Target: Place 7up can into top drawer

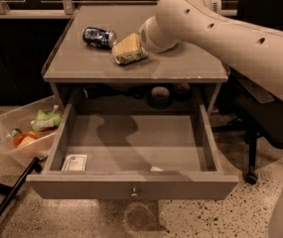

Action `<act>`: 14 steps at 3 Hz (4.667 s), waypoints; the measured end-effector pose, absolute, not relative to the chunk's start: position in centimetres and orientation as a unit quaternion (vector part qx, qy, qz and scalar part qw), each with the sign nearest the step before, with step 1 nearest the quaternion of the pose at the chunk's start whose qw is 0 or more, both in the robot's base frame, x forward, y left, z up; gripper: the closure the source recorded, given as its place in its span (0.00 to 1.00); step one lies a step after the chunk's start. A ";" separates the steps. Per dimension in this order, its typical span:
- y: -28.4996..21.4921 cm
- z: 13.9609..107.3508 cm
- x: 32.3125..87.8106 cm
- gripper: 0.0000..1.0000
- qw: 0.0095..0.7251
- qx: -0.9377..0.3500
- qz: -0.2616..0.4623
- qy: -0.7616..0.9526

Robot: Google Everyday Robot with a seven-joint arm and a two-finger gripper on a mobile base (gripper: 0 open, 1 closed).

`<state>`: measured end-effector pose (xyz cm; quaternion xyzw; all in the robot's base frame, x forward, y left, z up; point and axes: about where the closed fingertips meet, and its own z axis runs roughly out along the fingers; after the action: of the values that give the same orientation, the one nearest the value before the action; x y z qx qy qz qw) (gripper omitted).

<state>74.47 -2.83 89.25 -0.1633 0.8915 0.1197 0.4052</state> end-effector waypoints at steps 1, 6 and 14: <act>-2.7 89.0 74.6 0.00 0.406 -0.164 0.117 0.892; -1.3 85.0 79.3 0.00 0.419 -0.235 0.104 0.871; 0.4 84.9 81.6 1.00 0.455 -0.210 0.079 0.862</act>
Offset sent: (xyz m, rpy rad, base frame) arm 0.0317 0.0054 -0.0227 -0.0669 -0.0650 0.0402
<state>81.55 0.38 84.86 -0.2099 0.8617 0.0789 0.4552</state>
